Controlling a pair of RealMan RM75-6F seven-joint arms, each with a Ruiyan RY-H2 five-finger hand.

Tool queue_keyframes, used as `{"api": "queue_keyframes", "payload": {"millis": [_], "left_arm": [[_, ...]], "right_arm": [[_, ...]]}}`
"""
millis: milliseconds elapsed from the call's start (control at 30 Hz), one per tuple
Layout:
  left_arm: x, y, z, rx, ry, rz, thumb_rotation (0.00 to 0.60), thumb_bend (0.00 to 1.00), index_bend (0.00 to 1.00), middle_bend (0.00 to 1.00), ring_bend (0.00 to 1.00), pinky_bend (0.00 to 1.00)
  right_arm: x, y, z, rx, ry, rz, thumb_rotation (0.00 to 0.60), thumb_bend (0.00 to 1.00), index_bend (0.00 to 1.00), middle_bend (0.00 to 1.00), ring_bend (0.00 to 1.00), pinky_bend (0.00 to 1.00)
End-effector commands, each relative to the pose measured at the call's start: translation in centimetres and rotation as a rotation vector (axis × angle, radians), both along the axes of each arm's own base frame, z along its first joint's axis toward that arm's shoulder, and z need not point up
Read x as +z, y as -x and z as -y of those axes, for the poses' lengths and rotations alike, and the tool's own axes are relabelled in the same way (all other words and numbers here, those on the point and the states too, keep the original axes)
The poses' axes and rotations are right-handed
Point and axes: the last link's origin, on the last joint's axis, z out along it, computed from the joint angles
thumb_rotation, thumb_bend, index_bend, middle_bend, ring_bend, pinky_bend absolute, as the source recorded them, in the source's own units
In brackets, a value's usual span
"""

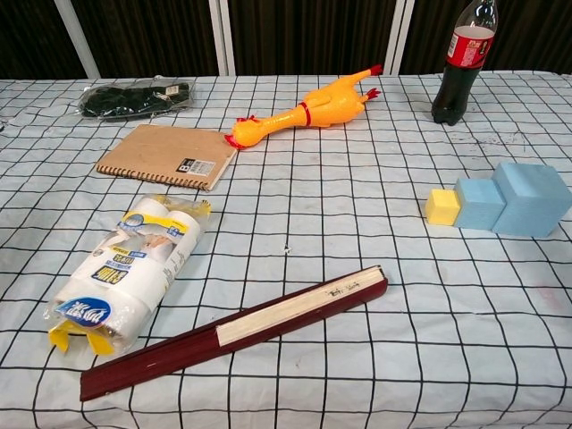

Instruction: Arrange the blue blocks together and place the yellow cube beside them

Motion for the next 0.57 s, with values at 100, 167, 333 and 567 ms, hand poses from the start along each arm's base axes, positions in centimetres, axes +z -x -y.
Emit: {"api": "queue_keyframes", "payload": {"millis": [100, 167, 333, 567], "left_arm": [[0.2, 0.0, 0.1, -0.009, 0.009, 0.017, 0.6, 0.04, 0.2, 0.07, 0.0, 0.0], [0.2, 0.0, 0.1, -0.011, 0.011, 0.013, 0.6, 0.04, 0.2, 0.07, 0.0, 0.0], [-0.1, 0.2, -0.1, -0.008, 0.026, 0.009, 0.6, 0.04, 0.2, 0.07, 0.0, 0.0], [-0.4, 0.0, -0.2, -0.014, 0.033, -0.001, 0.6, 0.04, 0.2, 0.07, 0.0, 0.0]], "right_arm": [[-0.7, 3.6, -4.5, 0.006, 0.06, 0.044, 0.6, 0.28, 0.15, 0.0, 0.0, 0.09], [-1.2, 4.3, -5.3, 0.016, 0.065, 0.043, 0.6, 0.27, 0.15, 0.0, 0.0, 0.09], [-1.7, 5.5, -6.5, 0.013, 0.091, 0.025, 0.6, 0.27, 0.14, 0.0, 0.0, 0.09], [-1.9, 5.9, -6.9, 0.02, 0.074, 0.011, 0.6, 0.27, 0.14, 0.0, 0.0, 0.09]]}}
